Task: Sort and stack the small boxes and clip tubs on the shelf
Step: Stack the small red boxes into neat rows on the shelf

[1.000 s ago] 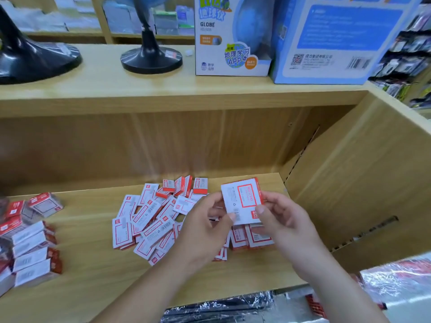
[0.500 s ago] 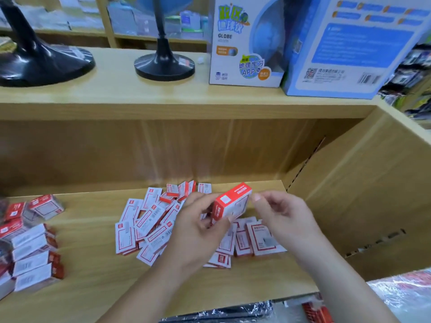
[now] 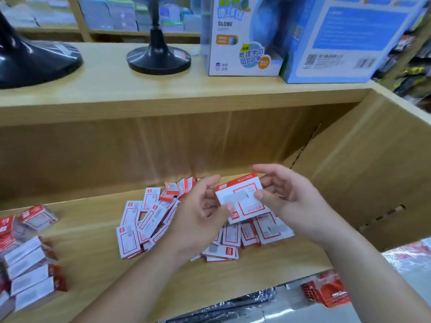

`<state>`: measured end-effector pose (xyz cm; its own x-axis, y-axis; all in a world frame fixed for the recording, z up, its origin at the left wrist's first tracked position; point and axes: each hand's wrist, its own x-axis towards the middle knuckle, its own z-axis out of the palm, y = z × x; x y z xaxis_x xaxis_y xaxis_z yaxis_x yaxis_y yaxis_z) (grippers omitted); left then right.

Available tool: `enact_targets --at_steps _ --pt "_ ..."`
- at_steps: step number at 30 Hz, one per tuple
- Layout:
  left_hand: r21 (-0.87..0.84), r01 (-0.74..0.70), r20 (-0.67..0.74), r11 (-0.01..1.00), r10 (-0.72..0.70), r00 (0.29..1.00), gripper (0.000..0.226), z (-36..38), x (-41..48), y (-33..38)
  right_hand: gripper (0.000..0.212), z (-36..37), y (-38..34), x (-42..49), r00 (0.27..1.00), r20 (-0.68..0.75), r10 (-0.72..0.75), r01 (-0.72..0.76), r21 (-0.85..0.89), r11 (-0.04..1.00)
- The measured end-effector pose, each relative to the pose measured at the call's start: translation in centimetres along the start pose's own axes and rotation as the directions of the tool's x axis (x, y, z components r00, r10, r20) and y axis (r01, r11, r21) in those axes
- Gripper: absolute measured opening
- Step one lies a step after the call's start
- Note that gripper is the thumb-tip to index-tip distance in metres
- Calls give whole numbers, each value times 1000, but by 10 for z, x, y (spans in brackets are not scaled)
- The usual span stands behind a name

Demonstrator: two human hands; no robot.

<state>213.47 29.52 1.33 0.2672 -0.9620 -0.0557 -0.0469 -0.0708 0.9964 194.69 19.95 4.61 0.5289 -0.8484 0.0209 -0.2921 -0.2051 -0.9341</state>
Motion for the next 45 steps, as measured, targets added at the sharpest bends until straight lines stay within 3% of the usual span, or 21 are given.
enact_targets --at_steps 2,4,7,12,14,17,19,21,22,24,26,28,31,35,38,41,43,45 --pt "264 -102 5 959 104 995 55 2 11 -2 41 -10 2 1 999 11 -45 46 -157 987" --pt "453 -248 96 856 230 968 60 12 20 2 40 -23 0 3 988 104 -111 144 -393 908" --pt "414 -250 145 875 207 967 58 33 32 10 44 -36 -8 13 978 169 -126 199 -546 814" --pt "134 -111 19 985 109 994 35 51 43 16 60 -54 -7 22 999 -41 -21 10 -252 968" --pt "17 -59 -79 998 60 995 31 52 45 16 67 -55 -1 23 997 -20 78 -80 -139 987" --pt "-79 -4 -127 997 -6 992 28 54 41 14 45 -50 11 19 994 57 95 -97 29 995" --pt "-69 9 -128 998 -18 992 29 56 38 11 38 -49 16 17 995 33 92 -94 61 994" --pt "123 21 -131 992 -4 991 37 56 38 4 35 -51 19 21 994 -25 111 -110 35 993" --pt "327 15 -97 945 17 995 43 56 38 -2 33 -53 21 24 990 -59 126 -126 8 992" --pt "689 -75 72 721 35 997 53 60 36 -15 28 -56 26 31 980 -129 149 -164 -115 980" --pt "819 -162 194 551 -1 981 65 69 32 -28 22 -58 33 39 974 -170 148 -189 -260 947" --pt "859 -192 235 475 -33 971 73 77 30 -37 20 -57 41 46 974 -168 153 -200 -308 930" --pt "812 -167 237 560 -54 970 67 80 29 -42 22 -50 57 59 969 -152 193 -234 -339 911" --pt "752 -166 195 638 26 980 60 79 24 -41 20 -42 77 73 961 -172 217 -265 -337 903" --pt "745 -82 147 662 -43 988 64 81 19 -35 22 -39 90 79 955 -227 191 -263 -354 898" --pt "657 -26 146 754 -94 985 57 81 20 -31 33 -33 96 83 936 -329 124 -259 -409 875" --pt "519 -28 119 854 -40 992 48 79 22 -27 36 -30 97 86 922 -377 92 -256 -412 874" --pt "453 -45 17 890 42 999 43 75 26 -25 41 -28 99 88 906 -401 137 -295 -366 882"
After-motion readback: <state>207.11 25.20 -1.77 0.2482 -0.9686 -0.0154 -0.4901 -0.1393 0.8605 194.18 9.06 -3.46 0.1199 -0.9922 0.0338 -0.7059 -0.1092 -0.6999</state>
